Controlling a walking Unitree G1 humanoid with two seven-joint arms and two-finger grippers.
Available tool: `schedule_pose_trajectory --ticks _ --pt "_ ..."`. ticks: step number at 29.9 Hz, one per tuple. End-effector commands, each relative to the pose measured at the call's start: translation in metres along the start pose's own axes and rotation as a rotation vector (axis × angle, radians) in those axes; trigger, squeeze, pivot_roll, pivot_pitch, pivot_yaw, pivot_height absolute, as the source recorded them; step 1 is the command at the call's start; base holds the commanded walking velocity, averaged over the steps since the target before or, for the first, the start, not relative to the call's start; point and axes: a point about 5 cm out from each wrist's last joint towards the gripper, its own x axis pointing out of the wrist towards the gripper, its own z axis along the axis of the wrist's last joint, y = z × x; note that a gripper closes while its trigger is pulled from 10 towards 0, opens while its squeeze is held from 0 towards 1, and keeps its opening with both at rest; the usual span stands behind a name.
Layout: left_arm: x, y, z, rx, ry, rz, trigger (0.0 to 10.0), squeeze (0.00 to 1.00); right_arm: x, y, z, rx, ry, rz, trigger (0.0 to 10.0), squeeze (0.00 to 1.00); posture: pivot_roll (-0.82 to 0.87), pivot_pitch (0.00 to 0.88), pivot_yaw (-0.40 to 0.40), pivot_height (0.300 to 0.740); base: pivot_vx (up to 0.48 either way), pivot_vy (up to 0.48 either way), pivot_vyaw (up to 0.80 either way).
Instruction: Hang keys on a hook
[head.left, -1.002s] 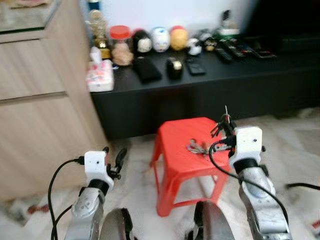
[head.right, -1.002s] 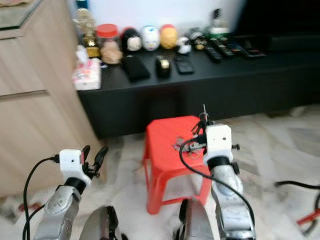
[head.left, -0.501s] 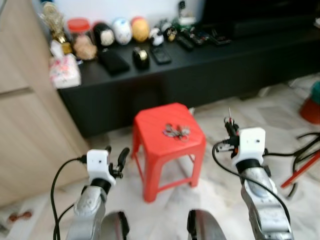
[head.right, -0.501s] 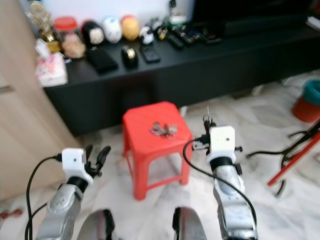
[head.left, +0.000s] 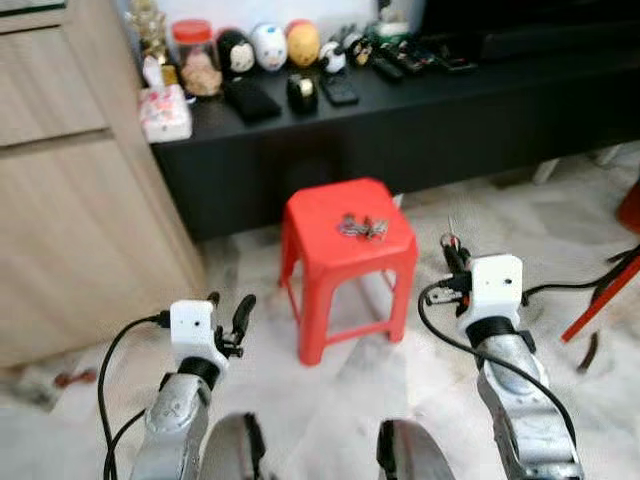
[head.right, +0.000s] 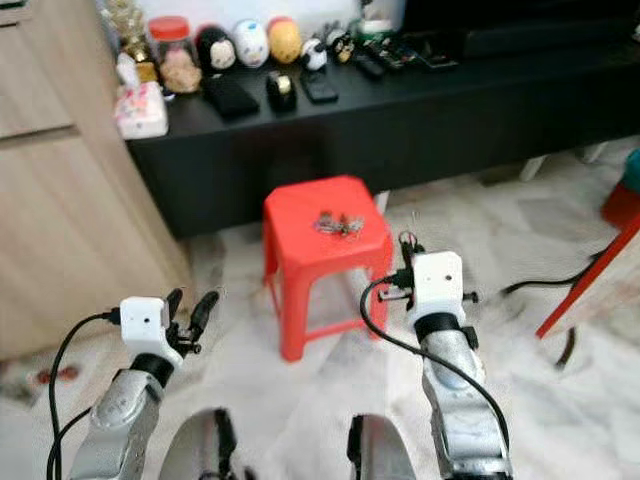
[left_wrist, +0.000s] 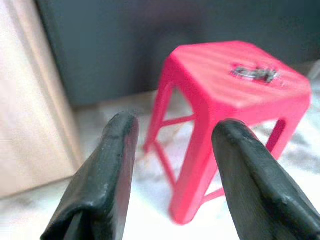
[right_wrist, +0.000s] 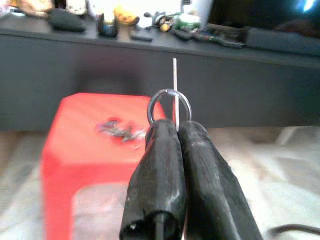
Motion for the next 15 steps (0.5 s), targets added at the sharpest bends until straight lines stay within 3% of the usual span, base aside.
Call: schedule_pose_trajectory --ticks 1,15 --pt "-0.0005 0.0004 0.0004 -0.008 -0.003 0.004 10.0 0.0 0.0001 -0.0014 0.002 0.001 -0.004 0.001 10.0 0.0 -0.13 0.082 -0.01 0.601 0.0 0.0 0.0" --pt "0.0002 0.0008 0.0028 0.001 -0.005 0.005 10.0 0.0 0.0024 -0.0007 0.0025 0.012 0.007 0.015 10.0 0.0 -0.13 0.084 -0.011 0.601 0.0 0.0 0.0"
